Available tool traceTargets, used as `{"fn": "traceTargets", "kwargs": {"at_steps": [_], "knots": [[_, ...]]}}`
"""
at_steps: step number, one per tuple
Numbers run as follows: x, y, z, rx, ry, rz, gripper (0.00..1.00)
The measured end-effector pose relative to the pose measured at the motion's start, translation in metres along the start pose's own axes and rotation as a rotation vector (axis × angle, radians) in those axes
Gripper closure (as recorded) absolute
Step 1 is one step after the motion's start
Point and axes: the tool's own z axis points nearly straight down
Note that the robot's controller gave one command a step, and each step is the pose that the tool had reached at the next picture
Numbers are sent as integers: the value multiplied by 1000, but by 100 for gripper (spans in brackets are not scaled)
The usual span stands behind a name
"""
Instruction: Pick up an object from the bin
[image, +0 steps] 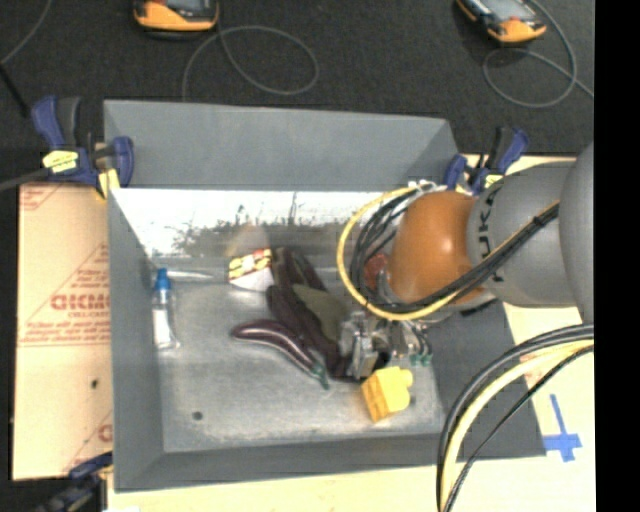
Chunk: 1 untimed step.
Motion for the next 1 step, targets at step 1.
{"fn": "traceTargets", "kwargs": {"at_steps": [1], "knots": [[0, 0, 0, 0, 0, -1, 100]]}}
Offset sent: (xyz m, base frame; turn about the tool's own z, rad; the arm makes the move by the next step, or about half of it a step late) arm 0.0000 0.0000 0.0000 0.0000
